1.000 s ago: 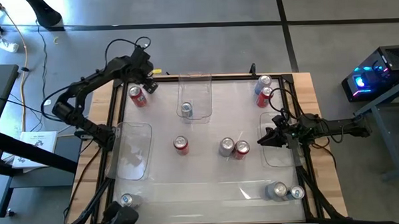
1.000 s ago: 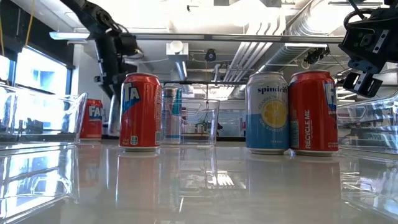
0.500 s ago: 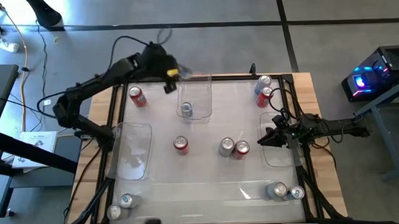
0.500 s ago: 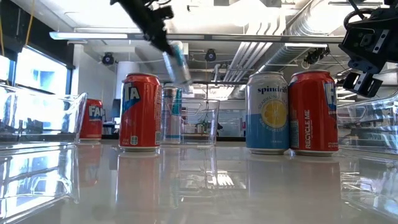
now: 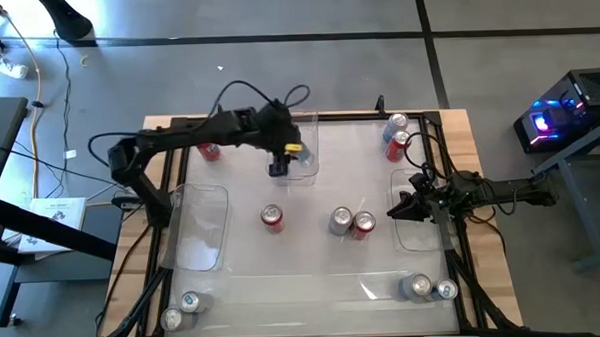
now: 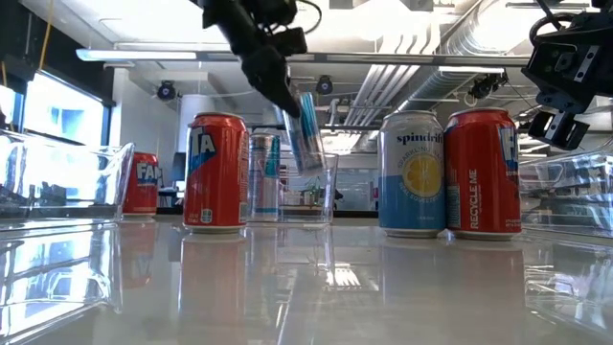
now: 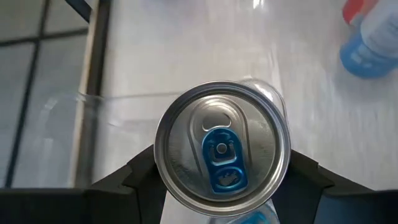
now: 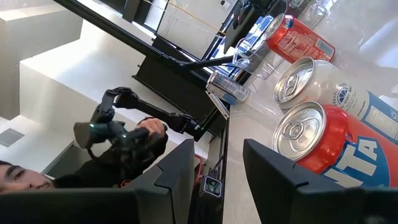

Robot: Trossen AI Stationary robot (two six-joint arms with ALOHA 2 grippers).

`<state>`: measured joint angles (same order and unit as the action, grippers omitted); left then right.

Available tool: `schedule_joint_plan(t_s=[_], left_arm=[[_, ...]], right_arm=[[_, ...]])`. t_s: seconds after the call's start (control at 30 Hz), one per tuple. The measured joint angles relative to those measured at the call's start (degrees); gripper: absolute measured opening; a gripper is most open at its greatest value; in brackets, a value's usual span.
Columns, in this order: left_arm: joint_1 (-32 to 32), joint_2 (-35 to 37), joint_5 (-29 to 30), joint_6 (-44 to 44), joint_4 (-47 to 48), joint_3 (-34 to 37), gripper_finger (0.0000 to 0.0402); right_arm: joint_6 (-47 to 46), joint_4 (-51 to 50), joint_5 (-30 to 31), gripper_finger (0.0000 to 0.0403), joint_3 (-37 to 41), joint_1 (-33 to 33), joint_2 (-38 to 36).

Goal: Sort soda cans
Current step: Put the top blue soda can into the top center transparent bin

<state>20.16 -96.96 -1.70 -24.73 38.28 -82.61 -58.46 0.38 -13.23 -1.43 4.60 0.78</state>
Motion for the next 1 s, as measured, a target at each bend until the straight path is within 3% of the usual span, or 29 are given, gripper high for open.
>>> schedule_joint_plan(t_s=[0.23, 0.73, 1.0], left_arm=[[0.97, -2.75, -1.32, 2.83, 2.90, 0.02, 0.0214], [4.22, -6.46, -10.38, 3.68, 1.95, -0.09, 0.0218], [4.22, -6.48, -10.91, 3.19, 2.24, -0.09, 0.0260]], right_arm=[[0.01, 0.01, -0.02, 0.0132, -0.02, 0.01, 0.01], [0.00, 0.00, 0.00, 0.0132, -0.02, 0.02, 0.00], [0.01, 0.02, -0.01, 0.0132, -0.01, 0.01, 0.00]])
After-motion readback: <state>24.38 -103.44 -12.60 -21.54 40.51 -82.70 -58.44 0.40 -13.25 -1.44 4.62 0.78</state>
